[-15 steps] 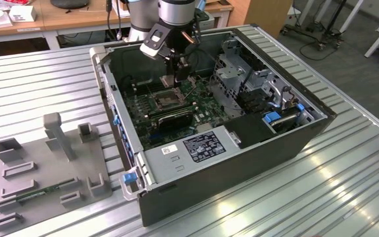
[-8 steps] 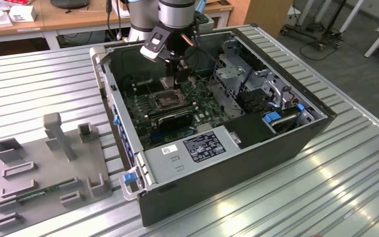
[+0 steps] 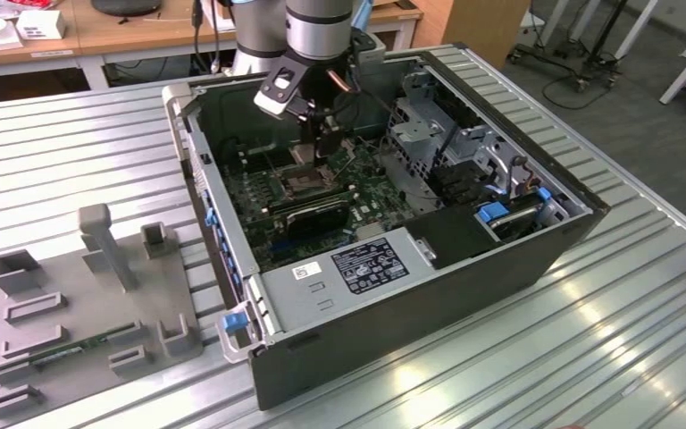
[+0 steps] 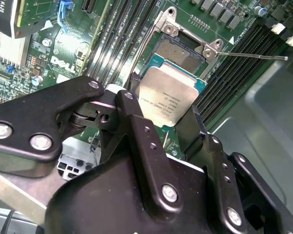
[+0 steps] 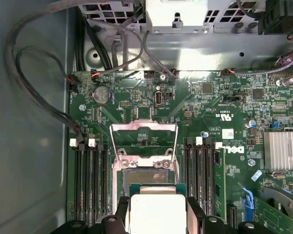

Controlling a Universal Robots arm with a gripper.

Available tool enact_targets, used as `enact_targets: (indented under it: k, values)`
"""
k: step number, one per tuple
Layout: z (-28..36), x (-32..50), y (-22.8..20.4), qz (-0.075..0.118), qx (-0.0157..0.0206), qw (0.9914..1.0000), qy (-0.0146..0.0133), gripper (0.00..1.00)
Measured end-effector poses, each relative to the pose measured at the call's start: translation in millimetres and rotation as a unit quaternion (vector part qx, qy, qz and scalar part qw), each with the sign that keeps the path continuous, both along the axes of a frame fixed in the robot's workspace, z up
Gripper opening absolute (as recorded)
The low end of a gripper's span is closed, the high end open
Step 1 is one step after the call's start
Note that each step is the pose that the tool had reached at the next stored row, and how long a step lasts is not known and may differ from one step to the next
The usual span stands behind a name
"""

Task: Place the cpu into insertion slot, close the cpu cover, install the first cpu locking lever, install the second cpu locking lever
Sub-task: 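Place the cpu into insertion slot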

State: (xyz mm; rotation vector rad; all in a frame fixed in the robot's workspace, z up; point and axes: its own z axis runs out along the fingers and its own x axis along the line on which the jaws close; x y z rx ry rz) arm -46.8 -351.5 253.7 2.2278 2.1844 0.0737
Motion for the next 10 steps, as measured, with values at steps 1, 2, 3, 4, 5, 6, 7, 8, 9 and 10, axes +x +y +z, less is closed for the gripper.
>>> enact_targets:
  k: [1,2,3,4,5,6,7,8,9,10]
  values:
    - [-0.9,0.0,0.2,0.0,0.0,1.0,0.0,0.54]
    - [-1.8,0.0,0.5,0.0,0.0,1.0,0.0,0.54]
    - [-2.7,0.0,0.8,0.0,0.0,1.0,0.0,0.54]
    - [-3.4,0.0,1.1,0.0,-0.0001,1.0,0.0,0.54]
    - [-3.9,0.0,1.3,0.0,-0.0001,1.0,0.0,0.54]
    - [-4.1,0.0,1.4,0.0,-0.0001,1.0,0.0,0.54]
    - [-4.1,0.0,1.4,0.0,-0.0001,1.0,0.0,0.54]
    - [-4.5,0.0,1.4,0.0,0.0,1.0,0.0,0.54]
    - [-4.8,0.0,1.4,0.0,0.0,1.0,0.0,0.54]
    - [-4.8,0.0,1.4,0.0,0.0,1.0,0.0,0.54]
